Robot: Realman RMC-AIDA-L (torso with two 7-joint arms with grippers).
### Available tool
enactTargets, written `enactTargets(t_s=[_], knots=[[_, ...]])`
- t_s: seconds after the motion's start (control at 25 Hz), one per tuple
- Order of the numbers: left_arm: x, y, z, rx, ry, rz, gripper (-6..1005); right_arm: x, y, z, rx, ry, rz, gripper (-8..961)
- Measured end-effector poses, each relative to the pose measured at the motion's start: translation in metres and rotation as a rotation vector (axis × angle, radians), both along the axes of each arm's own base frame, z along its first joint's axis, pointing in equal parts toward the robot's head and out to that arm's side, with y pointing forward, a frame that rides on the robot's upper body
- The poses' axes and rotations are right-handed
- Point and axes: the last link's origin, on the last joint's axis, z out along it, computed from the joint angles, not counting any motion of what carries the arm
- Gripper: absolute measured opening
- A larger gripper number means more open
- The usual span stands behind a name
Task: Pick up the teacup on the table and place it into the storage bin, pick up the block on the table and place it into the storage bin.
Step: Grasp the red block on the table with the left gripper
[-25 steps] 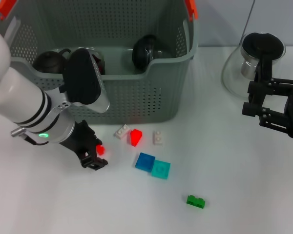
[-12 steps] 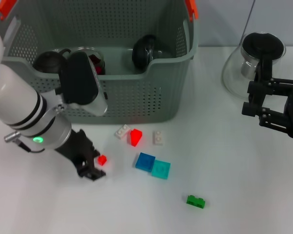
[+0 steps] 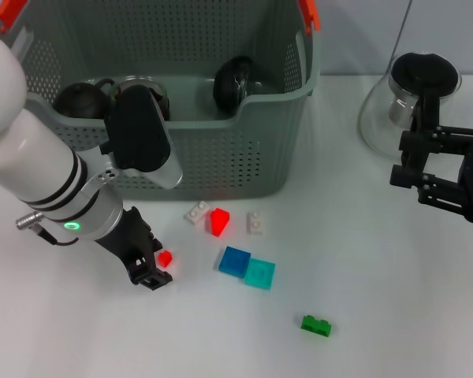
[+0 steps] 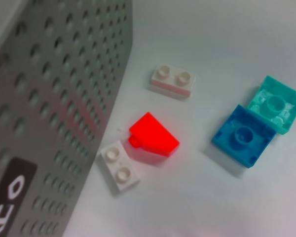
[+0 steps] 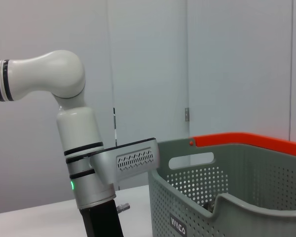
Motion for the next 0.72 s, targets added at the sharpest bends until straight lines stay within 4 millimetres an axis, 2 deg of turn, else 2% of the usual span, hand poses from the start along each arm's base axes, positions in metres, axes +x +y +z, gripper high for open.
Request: enactTargets(t_s=[0.72], knots=[[0.012, -0.006, -0.012, -0.038, 0.02, -0.015, 537, 0.0, 0.0, 0.0, 0.002, -0.001, 0.0, 518]])
